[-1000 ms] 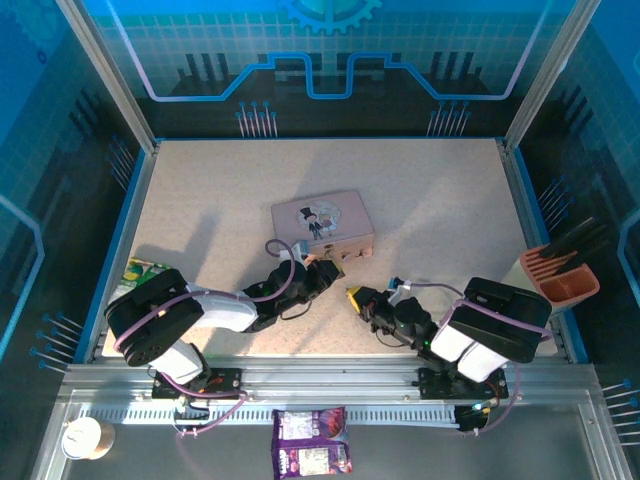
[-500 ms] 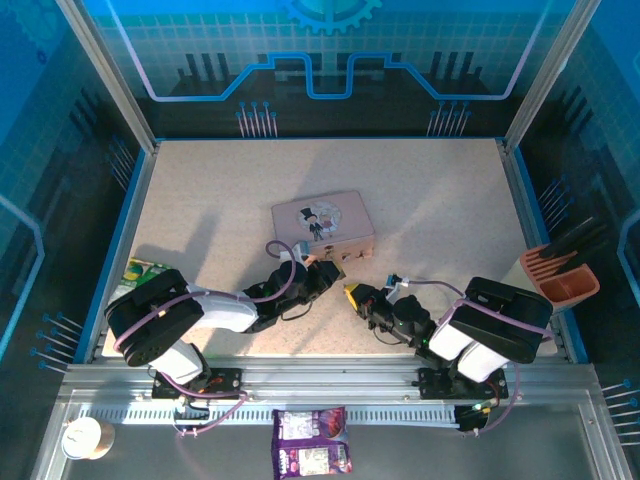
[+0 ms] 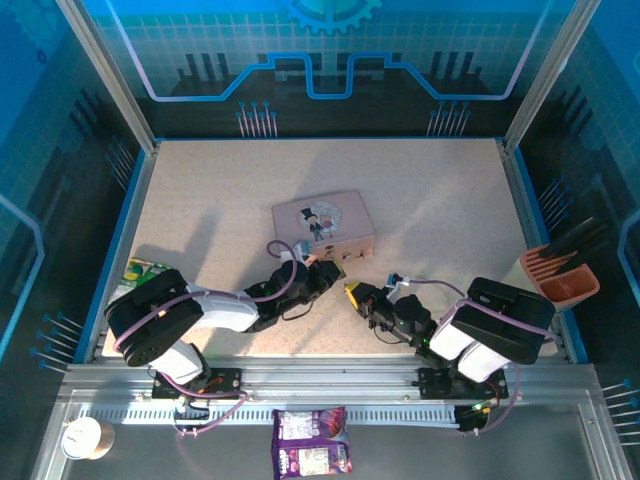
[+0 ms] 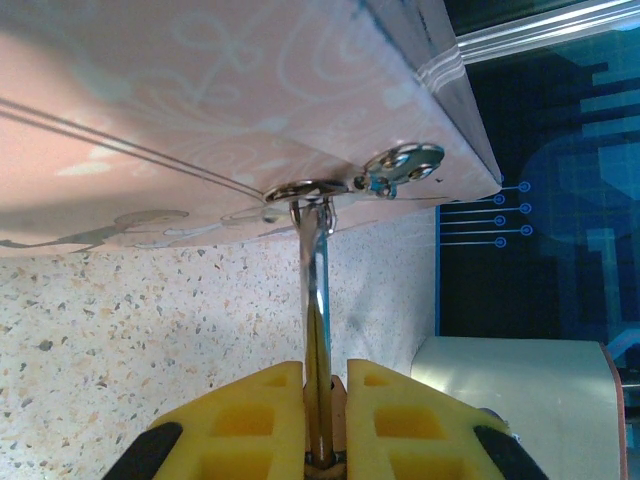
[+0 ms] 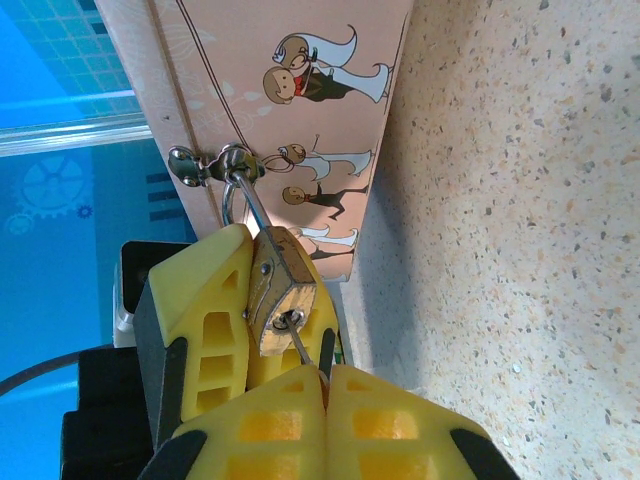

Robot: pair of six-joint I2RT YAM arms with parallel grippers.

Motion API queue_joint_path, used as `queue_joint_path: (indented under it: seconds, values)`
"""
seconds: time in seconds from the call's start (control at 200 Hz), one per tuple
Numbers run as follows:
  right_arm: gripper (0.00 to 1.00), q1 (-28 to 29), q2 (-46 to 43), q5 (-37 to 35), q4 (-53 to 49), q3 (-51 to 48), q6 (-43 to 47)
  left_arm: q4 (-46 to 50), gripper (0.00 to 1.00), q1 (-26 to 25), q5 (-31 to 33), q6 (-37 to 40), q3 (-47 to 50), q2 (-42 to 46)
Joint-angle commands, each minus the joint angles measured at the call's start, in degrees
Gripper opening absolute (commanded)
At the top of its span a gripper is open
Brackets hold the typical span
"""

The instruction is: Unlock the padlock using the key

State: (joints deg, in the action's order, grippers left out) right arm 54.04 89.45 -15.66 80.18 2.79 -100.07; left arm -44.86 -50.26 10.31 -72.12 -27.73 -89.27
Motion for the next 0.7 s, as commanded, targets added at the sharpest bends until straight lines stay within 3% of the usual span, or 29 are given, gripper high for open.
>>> queue_joint_path:
  seconds: [0.0, 0.695]
  values:
    - [0.0, -0.55, -0.25, -2.27, 1.38, -0.49, 0.42, -3.13, 0.0, -1.16, -0.81, 0.03, -3.21, 2.49]
    - [0.0, -0.42, 0.78, -3.07, 1.04, 2.13, 0.15, -1.22, 0.0, -3.01, -0.15, 0.43, -4.71, 1.91]
